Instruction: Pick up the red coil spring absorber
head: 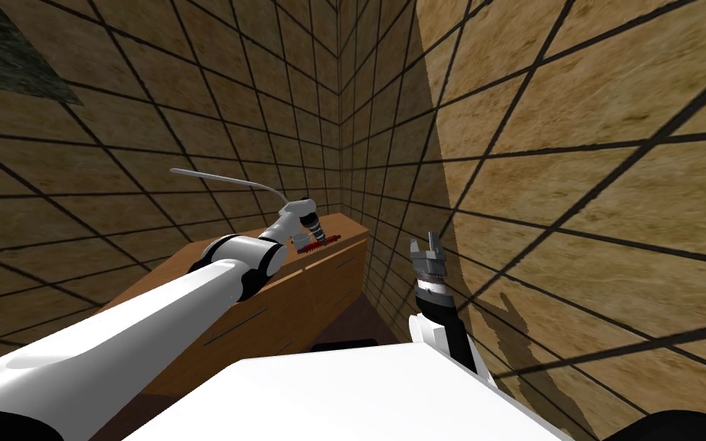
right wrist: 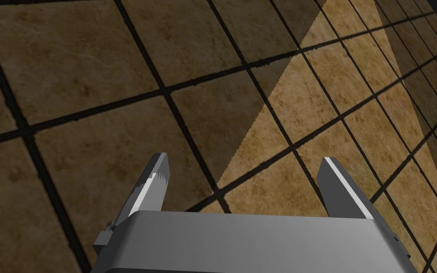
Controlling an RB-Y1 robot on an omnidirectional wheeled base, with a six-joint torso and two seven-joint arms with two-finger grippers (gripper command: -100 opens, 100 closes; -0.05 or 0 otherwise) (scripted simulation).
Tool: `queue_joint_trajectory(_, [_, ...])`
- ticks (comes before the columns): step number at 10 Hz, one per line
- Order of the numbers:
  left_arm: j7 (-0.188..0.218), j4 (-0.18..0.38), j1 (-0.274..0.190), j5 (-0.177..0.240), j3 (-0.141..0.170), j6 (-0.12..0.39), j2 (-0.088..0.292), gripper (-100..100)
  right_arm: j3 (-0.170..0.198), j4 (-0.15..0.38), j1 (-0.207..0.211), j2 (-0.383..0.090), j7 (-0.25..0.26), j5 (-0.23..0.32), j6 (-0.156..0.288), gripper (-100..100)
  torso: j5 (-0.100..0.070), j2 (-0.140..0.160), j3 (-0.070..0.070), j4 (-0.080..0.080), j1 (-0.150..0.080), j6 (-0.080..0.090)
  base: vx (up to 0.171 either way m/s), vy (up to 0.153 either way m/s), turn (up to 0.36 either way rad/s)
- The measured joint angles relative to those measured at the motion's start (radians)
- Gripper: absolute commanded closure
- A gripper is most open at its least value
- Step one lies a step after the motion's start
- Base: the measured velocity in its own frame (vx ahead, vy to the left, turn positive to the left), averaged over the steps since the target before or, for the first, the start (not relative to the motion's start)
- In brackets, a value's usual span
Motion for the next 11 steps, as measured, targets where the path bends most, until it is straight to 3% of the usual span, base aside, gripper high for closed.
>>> queue_joint_trajectory(1, [0.001,-0.002,0.002,0.0,0.0,0.005,0.001,0,0.0,0.0,0.0,0.0,0.0,0.0,0.0,0,0.0,0.0,0.0,0.0,0.001,0.0,0.0,0.0,0.0])
queue_joint_trajectory(2, [0.001,-0.002,0.002,0.0,0.0,0.004,0.0,-100,0.0,0.0,0.0,0.0,0.0,0.0,0.0,0,0.0,0.001,0.0,0.0,0.001,0.0,-0.03,0.021,-0.309])
queue_joint_trajectory(4, [0.009,0.01,0.014,-0.027,0.029,-0.01,0.018,-100,0.0,0.0,0.0,0.0,0.0,0.0,0.0,0,0.001,0.004,0.002,0.001,0.004,0.0,-0.073,0.051,-0.346])
queue_joint_trajectory(5, [0.006,0.041,0.017,-0.044,0.05,-0.03,0.035,-100,0.0,0.0,0.0,0.0,0.0,0.0,0.0,0,0.001,0.006,0.003,0.001,0.004,0.001,-0.081,0.05,-0.265])
queue_joint_trajectory(7, [0.02,0.015,0.049,-0.071,0.082,-0.03,0.057,-100,0.0,0.0,0.0,0.0,0.0,0.0,0.0,0,0.001,0.005,0.003,0.001,0.005,0.0,-0.045,0.04,-0.312])
queue_joint_trajectory(8, [0.014,0.052,0.053,-0.089,0.103,-0.054,0.074,-100,0.0,0.0,0.0,0.0,0.0,0.0,0.0,0,0.001,0.004,0.002,0.001,0.005,0.0,-0.053,0.039,-0.297])
queue_joint_trajectory(9, [0.023,0.024,0.077,-0.104,0.12,-0.054,0.083,-100,0.0,0.0,0.0,0.0,0.0,0.0,0.0,0,0.001,0.004,0.003,0.001,0.005,0.0,-0.025,0.019,-0.049])
queue_joint_trajectory(10, [0.027,0.019,0.079,-0.105,0.122,-0.05,0.083,100,0.0,0.0,0.0,0.0,0.0,0.0,0.0,0,0.001,0.003,0.002,0.001,0.004,-0.001,0.0,0.0,0.0])
queue_joint_trajectory(11, [0.027,0.019,0.079,-0.105,0.122,-0.05,0.083,100,0.0,0.0,0.0,0.0,0.0,0.0,0.0,0,0.001,0.001,0.001,0.001,0.003,-0.001,0.0,0.0,0.0])
